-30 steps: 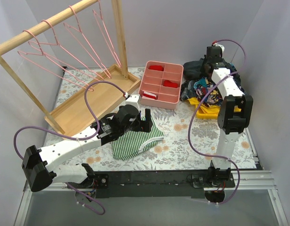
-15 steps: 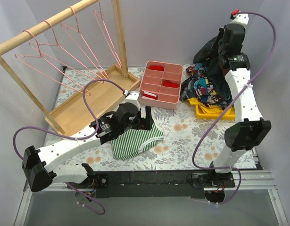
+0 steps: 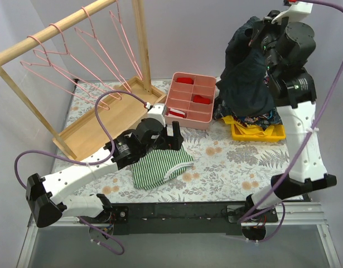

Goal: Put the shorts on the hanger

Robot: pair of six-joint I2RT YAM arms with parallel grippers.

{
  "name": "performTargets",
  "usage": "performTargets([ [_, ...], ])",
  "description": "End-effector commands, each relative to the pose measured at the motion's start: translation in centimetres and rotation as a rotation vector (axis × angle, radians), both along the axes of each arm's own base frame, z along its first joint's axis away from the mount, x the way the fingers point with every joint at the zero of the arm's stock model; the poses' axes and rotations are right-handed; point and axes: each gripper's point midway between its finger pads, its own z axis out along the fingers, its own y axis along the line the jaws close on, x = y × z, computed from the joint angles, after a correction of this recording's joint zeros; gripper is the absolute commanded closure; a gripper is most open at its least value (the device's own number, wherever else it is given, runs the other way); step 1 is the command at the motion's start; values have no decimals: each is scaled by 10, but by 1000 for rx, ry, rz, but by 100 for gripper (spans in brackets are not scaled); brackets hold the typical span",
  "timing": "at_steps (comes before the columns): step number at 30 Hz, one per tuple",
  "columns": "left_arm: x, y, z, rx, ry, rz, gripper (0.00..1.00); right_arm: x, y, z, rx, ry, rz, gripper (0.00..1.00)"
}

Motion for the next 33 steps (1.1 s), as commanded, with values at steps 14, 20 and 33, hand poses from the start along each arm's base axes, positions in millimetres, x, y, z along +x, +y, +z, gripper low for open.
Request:
performTargets([
  [14, -9, 20, 117, -150, -223, -35, 8, -145, 133, 18, 133, 76, 668, 99],
  [20, -24, 23, 138, -190, -282, -118, 21, -146, 189, -149, 51, 452, 670, 99],
  [33, -25, 20, -48, -26, 66, -9, 34, -179, 174, -376, -110, 847, 602, 23],
])
